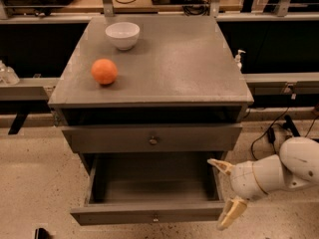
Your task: Close middle drawer
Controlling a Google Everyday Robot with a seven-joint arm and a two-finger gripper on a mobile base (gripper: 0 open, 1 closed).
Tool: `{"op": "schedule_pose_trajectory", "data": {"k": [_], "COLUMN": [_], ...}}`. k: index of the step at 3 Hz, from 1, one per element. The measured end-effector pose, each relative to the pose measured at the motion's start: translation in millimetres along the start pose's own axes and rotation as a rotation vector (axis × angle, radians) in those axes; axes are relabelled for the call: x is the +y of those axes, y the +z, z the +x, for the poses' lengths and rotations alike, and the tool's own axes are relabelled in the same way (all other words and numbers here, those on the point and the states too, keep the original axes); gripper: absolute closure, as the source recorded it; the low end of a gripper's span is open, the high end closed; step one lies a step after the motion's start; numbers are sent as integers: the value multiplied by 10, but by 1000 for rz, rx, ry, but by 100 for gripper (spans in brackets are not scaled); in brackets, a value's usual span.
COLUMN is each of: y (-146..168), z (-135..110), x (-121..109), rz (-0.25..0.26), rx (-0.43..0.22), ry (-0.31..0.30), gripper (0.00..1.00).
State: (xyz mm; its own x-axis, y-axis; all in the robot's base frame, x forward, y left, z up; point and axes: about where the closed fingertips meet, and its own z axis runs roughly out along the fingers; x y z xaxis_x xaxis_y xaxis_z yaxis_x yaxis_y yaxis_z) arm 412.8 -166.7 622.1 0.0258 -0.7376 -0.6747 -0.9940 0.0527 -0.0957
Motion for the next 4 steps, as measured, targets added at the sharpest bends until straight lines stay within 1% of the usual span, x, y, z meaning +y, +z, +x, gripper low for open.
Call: {"op": "schedule_pose_trajectory", "data": {"k": [1,2,3,4], "y": [516,748,1025,1291], "z": [332,504,680,823], "x": [264,417,505,573], "rz": [-82,-92,-87,-67], "rx": [1,19,12,-23], "ry": [39,63,96,121], "gripper": [3,26,49,72]}}
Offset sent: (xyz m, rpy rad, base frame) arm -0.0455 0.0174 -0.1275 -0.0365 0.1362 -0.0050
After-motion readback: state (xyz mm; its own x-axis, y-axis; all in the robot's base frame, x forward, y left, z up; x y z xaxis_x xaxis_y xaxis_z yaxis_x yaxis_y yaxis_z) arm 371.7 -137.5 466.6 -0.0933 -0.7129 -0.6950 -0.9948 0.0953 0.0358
